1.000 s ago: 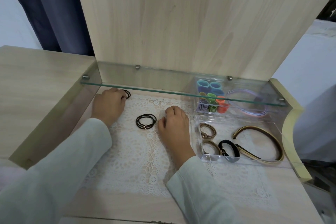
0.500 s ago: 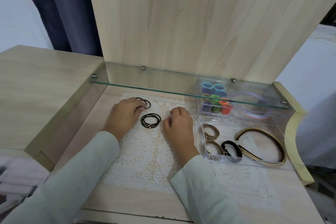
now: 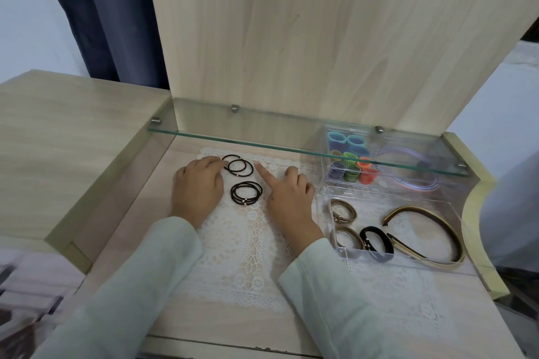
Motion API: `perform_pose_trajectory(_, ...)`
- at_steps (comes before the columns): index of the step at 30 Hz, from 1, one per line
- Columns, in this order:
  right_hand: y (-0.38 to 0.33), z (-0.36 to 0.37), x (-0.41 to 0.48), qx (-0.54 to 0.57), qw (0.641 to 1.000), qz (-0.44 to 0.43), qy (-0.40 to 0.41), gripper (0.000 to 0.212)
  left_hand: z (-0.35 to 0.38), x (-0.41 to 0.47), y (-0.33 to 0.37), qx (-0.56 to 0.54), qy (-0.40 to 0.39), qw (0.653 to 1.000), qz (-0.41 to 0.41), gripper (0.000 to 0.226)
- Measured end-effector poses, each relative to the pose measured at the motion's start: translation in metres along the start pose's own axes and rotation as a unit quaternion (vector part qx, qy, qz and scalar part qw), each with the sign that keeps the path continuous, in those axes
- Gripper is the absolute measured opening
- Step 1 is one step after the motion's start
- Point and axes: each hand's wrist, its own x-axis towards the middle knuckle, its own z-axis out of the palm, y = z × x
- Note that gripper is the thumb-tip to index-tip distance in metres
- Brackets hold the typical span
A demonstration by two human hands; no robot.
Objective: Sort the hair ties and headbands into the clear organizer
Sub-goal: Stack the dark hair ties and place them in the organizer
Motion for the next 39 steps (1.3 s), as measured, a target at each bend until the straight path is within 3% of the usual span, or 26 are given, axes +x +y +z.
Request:
perform_pose_trajectory(4, -0.002, -0.002, 0.01, -0.03, 0.999, 0.008, -0.042, 0.074, -0.002, -0.002, 0.003, -0.008, -0.003, 1.0, 0.007, 0.045)
perform_pose_trajectory(7, -0.006, -0.001, 0.01, -0.045, 0.998, -0.002, -0.052, 0.063, -0.003, -0.002, 0.003, -0.012, 0.001, 1.0, 0.01, 0.046)
perform_pose_trajectory(14, 0.004, 0.006, 0.008, 0.056, 0.997, 0.034, 0.041, 0.042, -0.001, -0.001, -0.001, 0.009, 0.016, 1.0, 0.009, 0.052)
perform_pose_trajectory(19, 0.01, 0.011, 0.006, 0.132, 0.986, 0.066, 0.079, 0.03, -0.005, -0.003, 0.003, 0.015, 0.032, 0.997, -0.063, 0.025)
perform_pose_trajectory(23, 0.011, 0.012, 0.005, 0.147, 0.983, 0.062, 0.088, 0.028, -0.002, -0.002, 0.003, 0.017, 0.058, 0.996, -0.069, 0.025)
perform_pose_trajectory(27, 0.011, 0.013, 0.005, 0.129, 0.986, 0.049, 0.092, 0.021, 0.001, 0.001, 0.002, 0.038, -0.019, 0.995, -0.09, 0.036)
perform_pose_trajectory(30, 0.011, 0.014, 0.005, 0.127, 0.986, 0.048, 0.101, 0.015, 0.001, 0.001, 0.001, 0.034, -0.031, 0.995, -0.092, 0.039)
perform_pose_trajectory(39, 0.011, 0.013, 0.005, 0.16, 0.977, 0.041, 0.136, 0.004, -0.006, 0.001, 0.002, -0.055, 0.006, 0.988, -0.145, 0.011)
